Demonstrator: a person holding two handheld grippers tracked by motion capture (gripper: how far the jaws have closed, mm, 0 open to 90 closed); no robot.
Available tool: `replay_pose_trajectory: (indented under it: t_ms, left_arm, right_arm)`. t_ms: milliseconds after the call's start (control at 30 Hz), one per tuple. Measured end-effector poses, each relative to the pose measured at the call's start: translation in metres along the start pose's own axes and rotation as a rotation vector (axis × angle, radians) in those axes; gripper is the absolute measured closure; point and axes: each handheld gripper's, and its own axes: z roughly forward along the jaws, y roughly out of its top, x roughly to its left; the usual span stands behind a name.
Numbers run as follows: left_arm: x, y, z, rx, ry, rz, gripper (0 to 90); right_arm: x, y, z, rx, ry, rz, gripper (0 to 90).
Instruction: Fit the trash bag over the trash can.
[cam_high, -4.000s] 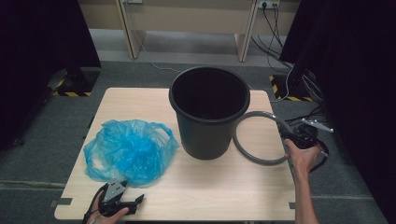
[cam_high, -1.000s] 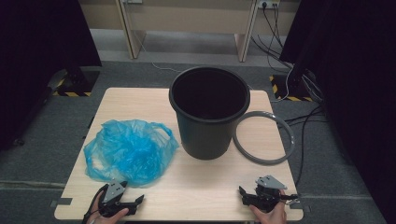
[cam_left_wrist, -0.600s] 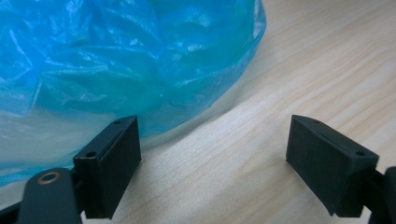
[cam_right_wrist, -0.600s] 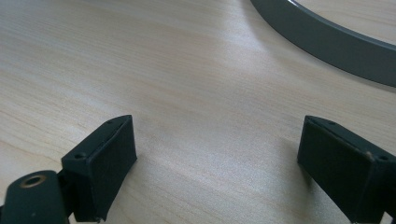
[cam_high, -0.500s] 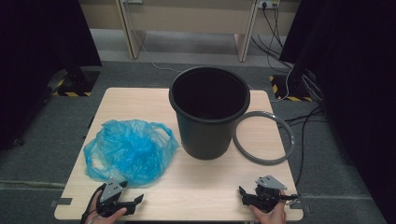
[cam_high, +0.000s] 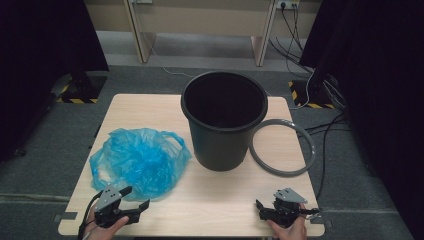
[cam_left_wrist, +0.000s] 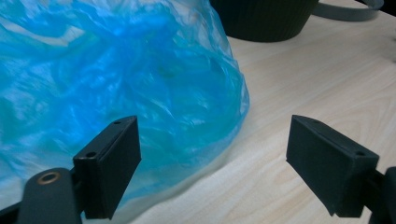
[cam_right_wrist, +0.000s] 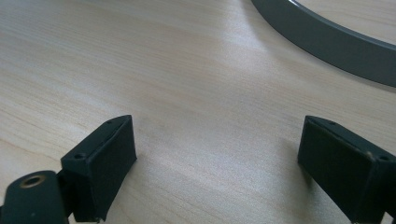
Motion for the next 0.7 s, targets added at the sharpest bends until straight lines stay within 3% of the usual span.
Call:
replay_pose_trajectory:
  t_ms: [200, 400, 700]
  left_arm:
    - [0.013, 0.019, 0.002, -0.014, 0.035, 0.002, 16.8]
    - [0.03, 0.04, 0.016, -0.012, 0.059, -0.03, 16.7]
    - [0.043, 0.059, 0.037, -0.002, 0.083, -0.036, 16.7]
  right_arm:
    - [0.0, 0.0, 0.0, 0.0, -0.001, -0.002, 11.7]
    - [0.0, 0.001, 0.0, 0.002, -0.001, -0.002, 11.6]
    - [0.0, 0.0, 0.0, 0.001, 0.0, -0.003, 11.5]
